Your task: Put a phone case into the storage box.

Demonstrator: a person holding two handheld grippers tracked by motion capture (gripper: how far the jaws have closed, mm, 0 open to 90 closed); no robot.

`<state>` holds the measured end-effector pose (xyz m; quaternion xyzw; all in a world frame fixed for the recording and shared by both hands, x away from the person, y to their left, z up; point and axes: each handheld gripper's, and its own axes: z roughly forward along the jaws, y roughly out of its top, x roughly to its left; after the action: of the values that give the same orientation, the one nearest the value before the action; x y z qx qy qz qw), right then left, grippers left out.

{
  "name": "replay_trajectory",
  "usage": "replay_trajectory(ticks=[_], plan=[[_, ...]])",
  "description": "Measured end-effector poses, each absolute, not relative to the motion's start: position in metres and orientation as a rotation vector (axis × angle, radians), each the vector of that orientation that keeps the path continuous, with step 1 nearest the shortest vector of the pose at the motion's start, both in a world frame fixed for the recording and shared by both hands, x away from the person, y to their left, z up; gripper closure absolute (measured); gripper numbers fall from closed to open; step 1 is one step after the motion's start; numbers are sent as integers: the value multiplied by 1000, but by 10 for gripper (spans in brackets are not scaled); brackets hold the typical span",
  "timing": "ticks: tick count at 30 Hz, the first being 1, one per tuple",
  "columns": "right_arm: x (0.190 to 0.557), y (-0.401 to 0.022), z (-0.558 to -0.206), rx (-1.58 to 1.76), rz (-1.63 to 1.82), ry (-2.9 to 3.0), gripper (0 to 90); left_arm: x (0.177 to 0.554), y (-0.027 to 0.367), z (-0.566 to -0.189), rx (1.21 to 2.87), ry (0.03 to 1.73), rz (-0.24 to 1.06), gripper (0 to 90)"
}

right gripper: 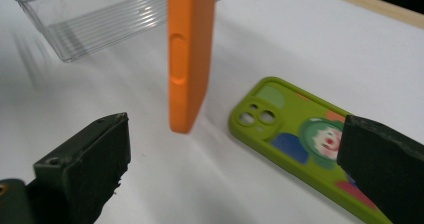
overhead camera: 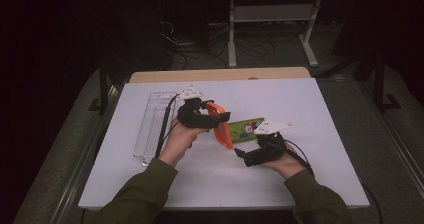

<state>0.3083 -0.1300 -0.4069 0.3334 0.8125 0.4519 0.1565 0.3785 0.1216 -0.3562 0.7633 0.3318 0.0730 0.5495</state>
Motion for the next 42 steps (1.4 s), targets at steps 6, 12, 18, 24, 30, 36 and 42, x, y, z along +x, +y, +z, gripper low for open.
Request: replay_trajectory(ticks=[6,12,18,24,30,36,42], plan=[[300,-155,-410,1031,1298,2292,1,378,123,-355,1806,784,183,157],[292,-173,-418,1050,1270,2286,1,377,124,-352,1799,780,191,157],[284,-183,-427,1060,1228,2300,1,377,126,-351,1804,774,196,157],[281,-189,-433,1079,1209,2300,1,377,126,-345,1812,758,210,157],[281,-188,-433,1067,1214,2299,1,381,133,-336,1826,752,238,157],[281,-186,-431,1076,1222,2295,1,388,139,-329,1811,761,254,157],[281,-187,-429,1069,1233,2288,1,395,145,-318,1829,758,286,157]])
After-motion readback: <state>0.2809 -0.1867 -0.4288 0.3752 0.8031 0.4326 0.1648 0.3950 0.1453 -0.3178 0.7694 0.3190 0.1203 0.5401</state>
